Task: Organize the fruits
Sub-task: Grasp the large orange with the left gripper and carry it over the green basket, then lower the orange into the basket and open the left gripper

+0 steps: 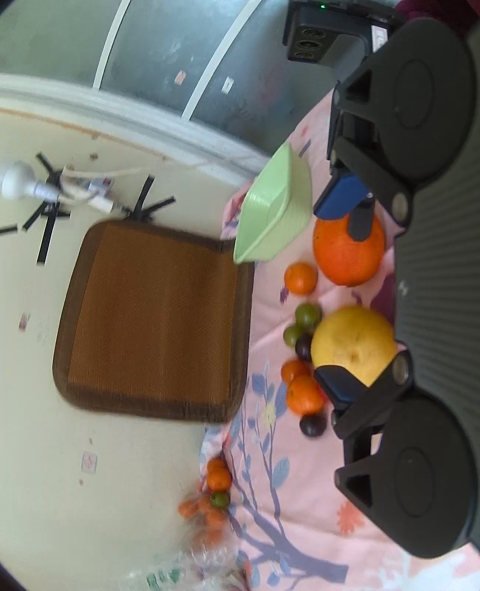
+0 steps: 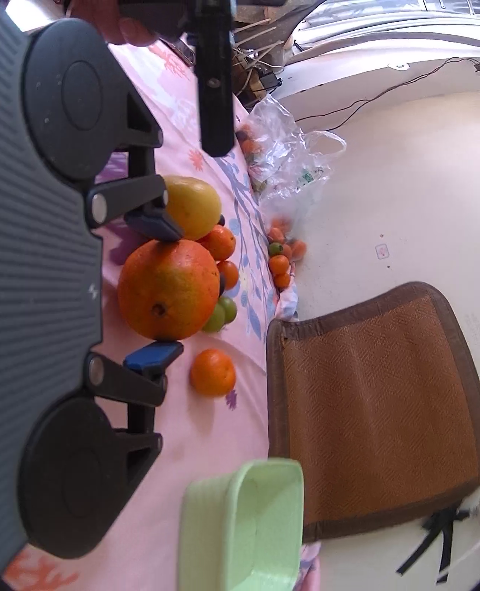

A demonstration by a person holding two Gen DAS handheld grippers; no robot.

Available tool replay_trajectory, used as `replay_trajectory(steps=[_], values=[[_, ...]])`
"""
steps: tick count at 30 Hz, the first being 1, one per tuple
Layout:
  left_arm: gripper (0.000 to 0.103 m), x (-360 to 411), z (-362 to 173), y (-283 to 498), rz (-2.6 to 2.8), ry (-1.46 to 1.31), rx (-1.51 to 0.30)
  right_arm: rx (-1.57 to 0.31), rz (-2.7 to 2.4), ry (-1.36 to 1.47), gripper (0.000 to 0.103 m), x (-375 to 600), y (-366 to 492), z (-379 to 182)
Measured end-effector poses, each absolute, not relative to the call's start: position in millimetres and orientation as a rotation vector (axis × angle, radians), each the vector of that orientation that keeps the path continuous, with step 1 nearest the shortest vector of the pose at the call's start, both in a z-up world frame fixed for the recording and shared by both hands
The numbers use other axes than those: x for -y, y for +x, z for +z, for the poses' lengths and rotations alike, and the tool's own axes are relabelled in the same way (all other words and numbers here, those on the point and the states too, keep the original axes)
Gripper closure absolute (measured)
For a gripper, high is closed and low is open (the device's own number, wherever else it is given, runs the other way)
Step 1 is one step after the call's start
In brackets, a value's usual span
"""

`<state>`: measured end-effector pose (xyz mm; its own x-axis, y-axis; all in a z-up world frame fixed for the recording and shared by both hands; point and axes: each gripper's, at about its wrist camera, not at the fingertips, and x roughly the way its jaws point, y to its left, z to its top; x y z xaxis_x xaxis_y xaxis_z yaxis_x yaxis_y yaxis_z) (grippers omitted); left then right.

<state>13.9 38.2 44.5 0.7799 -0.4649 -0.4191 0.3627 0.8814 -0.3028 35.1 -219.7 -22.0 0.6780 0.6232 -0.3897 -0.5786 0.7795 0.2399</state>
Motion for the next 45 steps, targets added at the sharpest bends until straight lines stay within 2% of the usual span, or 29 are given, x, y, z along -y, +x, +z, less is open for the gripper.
replay_trajectory(steps=[6, 7, 8, 12, 21, 25, 31, 39, 45], values=[[0.014, 12.6, 38.9, 17.3, -0.609, -0.171, -0.547, -0.476, 0.673, 0.029, 0.042, 248.0, 6.6, -28.9], [0.012, 23.8, 36.5, 18.5, -0.635, -0.158, -0.555, -0.461, 0.667, 0.002, 0.042, 245.3, 3.4, -28.8], [0.006, 33.3, 34.2, 20.1, -0.645, -0.136, -0.561, -0.453, 0.664, -0.018, 0.042, 243.2, 2.1, -28.5], [0.004, 56.2, 23.8, 31.8, -0.632, -0.087, -0.611, -0.45, 0.679, -0.024, 0.041, 240.7, 9.3, -32.2], [0.021, 64.4, 20.7, 55.7, -0.512, -0.114, -0.67, -0.426, 0.66, -0.025, 0.044, 240.8, 22.5, -41.1], [0.021, 82.5, 32.7, 88.4, -0.565, -0.17, -0.703, -0.308, 0.6, -0.019, 0.045, 256.9, 27.2, -20.9], [0.022, 128.3, 58.3, 143.8, -0.606, -0.191, -0.64, -0.215, 0.468, -0.014, 0.045, 290.8, 65.5, 7.3], [0.022, 173.8, 37.8, 187.6, -0.588, -0.153, -0.726, -0.277, 0.401, 0.11, 0.045, 322.9, 109.7, -10.1], [0.021, 186.5, 26.1, 189.3, -0.571, -0.116, -0.738, -0.313, 0.351, 0.078, 0.043, 319.8, 110.7, -17.0]])
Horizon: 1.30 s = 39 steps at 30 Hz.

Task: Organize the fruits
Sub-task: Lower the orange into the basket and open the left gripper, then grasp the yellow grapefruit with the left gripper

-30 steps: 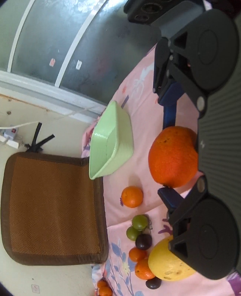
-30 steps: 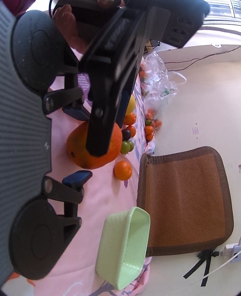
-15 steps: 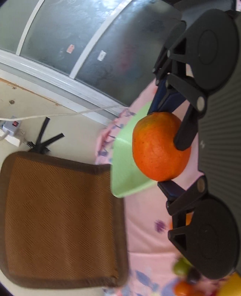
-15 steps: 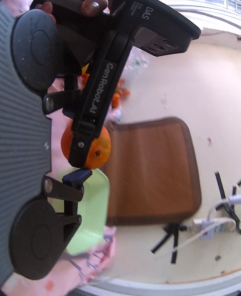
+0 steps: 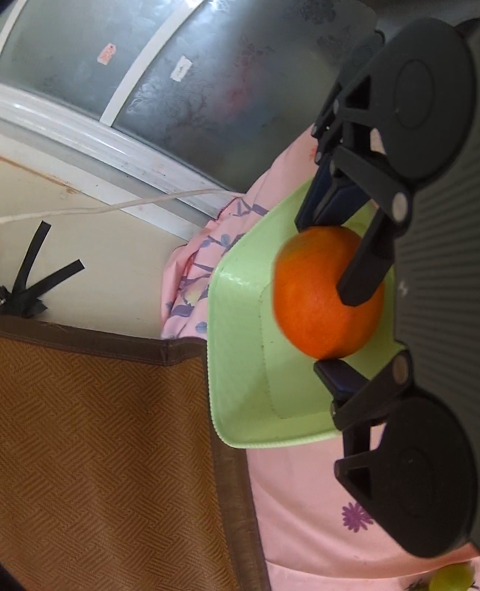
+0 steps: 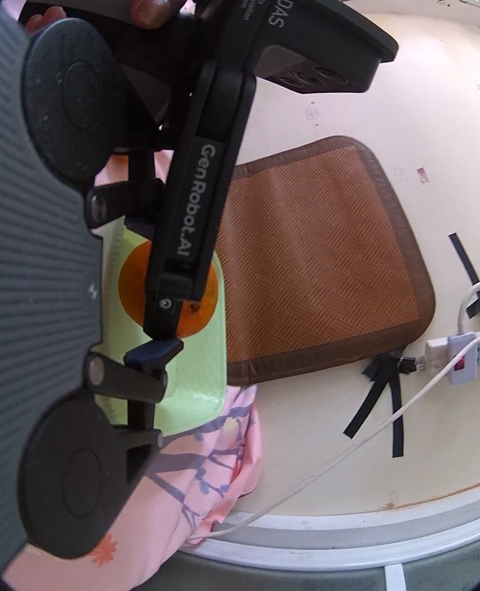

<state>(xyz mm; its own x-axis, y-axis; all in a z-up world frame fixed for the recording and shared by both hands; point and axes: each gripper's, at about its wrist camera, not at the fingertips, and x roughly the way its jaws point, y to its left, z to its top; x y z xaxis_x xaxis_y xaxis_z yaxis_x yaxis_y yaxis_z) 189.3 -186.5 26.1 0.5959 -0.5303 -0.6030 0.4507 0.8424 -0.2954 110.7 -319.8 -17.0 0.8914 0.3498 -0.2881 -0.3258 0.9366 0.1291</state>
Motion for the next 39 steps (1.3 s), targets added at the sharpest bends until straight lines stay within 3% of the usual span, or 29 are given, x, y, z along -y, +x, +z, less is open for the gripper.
replay_trajectory(steps=[5, 15, 18, 24, 39], values=[[0.019, 181.2, 41.8, 168.6, -0.583, -0.1, -0.681, -0.239, 0.298, 0.024, 0.033, 317.6, 102.2, -18.2], [0.014, 38.5, 108.7, 53.1, -0.508, -0.238, -0.399, -0.098, 0.188, 0.139, 0.033, 336.7, 83.6, -6.9], [0.014, -16.1, 115.2, 22.8, -0.409, -0.262, -0.361, -0.13, 0.232, 0.218, 0.039, 338.1, 72.2, -1.1], [0.014, -74.3, 89.6, 1.7, -0.327, -0.339, -0.404, -0.248, 0.511, 0.21, 0.039, 283.2, 39.1, 0.9], [0.015, -69.6, 5.2, 36.4, -0.344, -0.385, -0.636, -0.448, 0.775, -0.136, 0.036, 112.7, 40.8, -19.2]])
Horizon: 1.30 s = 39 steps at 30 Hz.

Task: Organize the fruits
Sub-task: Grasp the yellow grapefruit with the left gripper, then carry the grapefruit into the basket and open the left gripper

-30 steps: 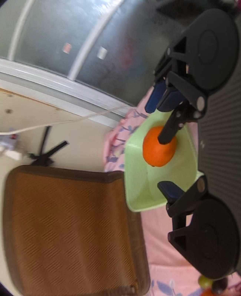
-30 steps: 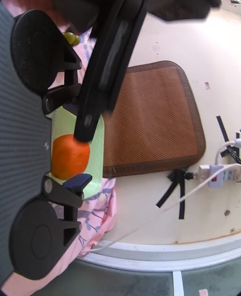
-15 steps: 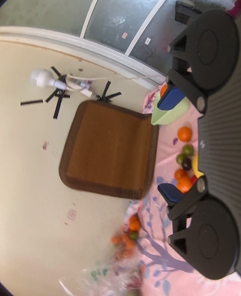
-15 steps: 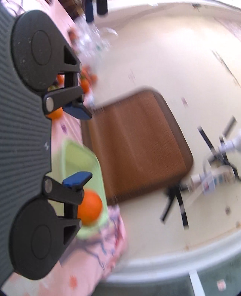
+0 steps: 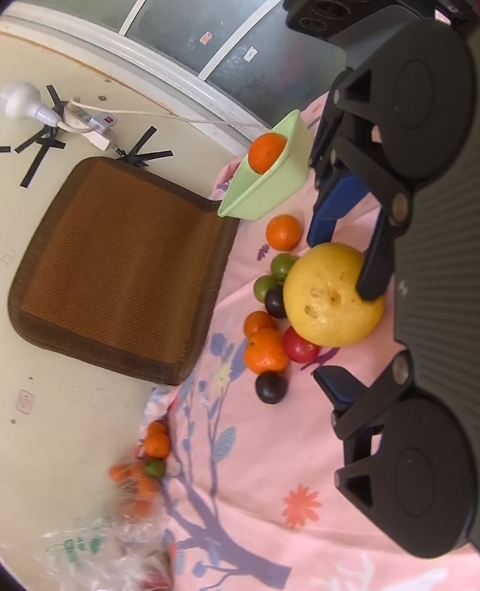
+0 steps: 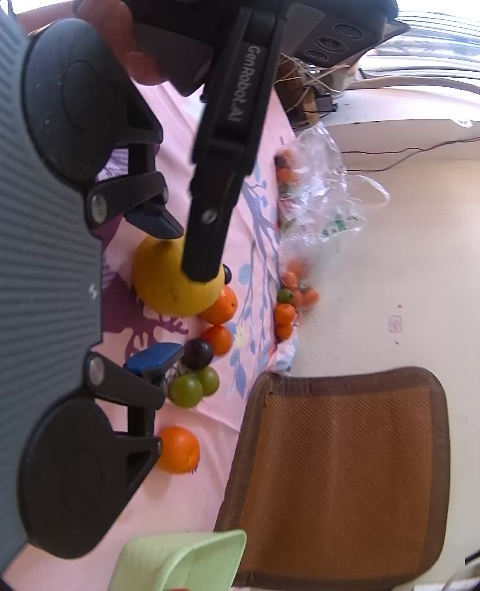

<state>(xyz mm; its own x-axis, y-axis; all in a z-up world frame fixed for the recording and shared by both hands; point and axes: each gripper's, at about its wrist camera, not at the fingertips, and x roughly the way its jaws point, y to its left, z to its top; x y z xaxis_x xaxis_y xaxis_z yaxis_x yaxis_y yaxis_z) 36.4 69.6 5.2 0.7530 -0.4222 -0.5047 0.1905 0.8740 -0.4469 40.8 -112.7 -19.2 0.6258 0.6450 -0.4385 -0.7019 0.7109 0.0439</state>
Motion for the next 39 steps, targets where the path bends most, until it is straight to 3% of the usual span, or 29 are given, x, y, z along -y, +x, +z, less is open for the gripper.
replay_trajectory(steps=[1, 3, 14, 26, 39], values=[[0.018, -67.5, 2.7, 38.2, -0.353, -0.388, -0.647, -0.462, 0.779, -0.141, 0.037, 108.5, 41.2, -21.6], [0.037, -61.2, 0.1, 36.8, -0.333, -0.369, -0.667, -0.474, 0.775, -0.151, 0.042, 102.0, 38.4, -25.9], [0.036, 9.3, 14.7, 31.4, -0.499, -0.315, -0.667, -0.345, 0.583, -0.169, 0.043, 161.0, -11.2, -25.1], [0.036, 129.9, 65.8, 124.8, -0.647, -0.136, -0.584, -0.191, 0.309, -0.124, 0.043, 248.5, 49.3, 3.6], [0.033, 164.7, 28.9, 188.4, -0.574, -0.121, -0.699, -0.32, 0.253, -0.084, 0.042, 263.8, 118.9, -19.7]])
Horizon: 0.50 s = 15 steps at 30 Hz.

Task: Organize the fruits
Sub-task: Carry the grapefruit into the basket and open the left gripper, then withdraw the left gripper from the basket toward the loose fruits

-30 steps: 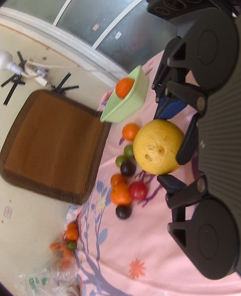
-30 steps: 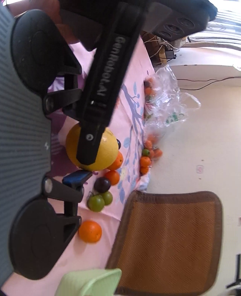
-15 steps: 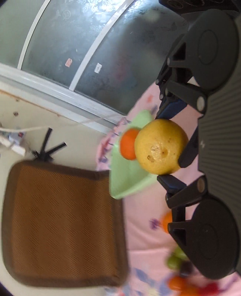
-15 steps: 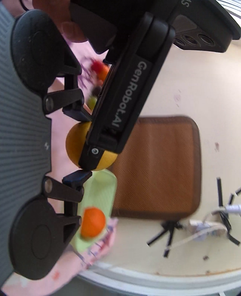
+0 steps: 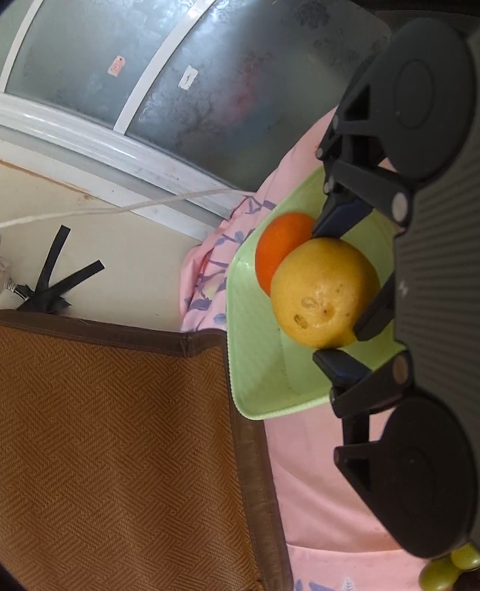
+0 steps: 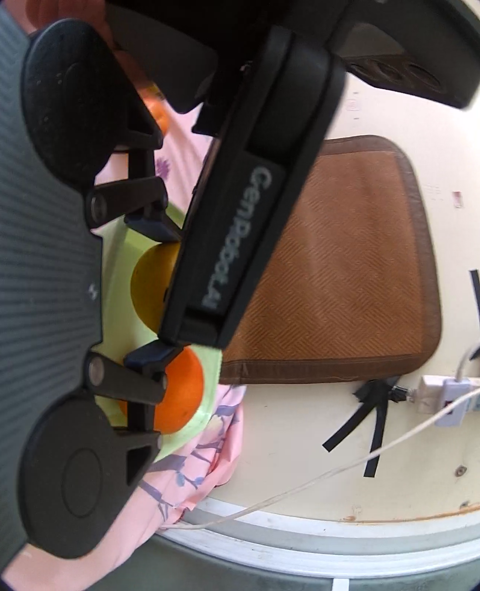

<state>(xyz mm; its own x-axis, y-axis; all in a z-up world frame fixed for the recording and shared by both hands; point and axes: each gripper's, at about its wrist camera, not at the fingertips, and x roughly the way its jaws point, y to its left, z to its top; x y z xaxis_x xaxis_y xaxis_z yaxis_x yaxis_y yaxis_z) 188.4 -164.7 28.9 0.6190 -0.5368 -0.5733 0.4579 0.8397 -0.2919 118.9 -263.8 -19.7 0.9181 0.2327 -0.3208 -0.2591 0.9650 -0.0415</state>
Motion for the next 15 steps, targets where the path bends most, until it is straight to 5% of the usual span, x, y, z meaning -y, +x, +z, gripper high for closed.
replay_trajectory(steps=[15], values=[[0.026, 99.9, 62.4, 97.0, -0.31, 0.02, -0.542, -0.227, 0.255, 0.023, 0.042, 278.3, 88.5, -9.7]])
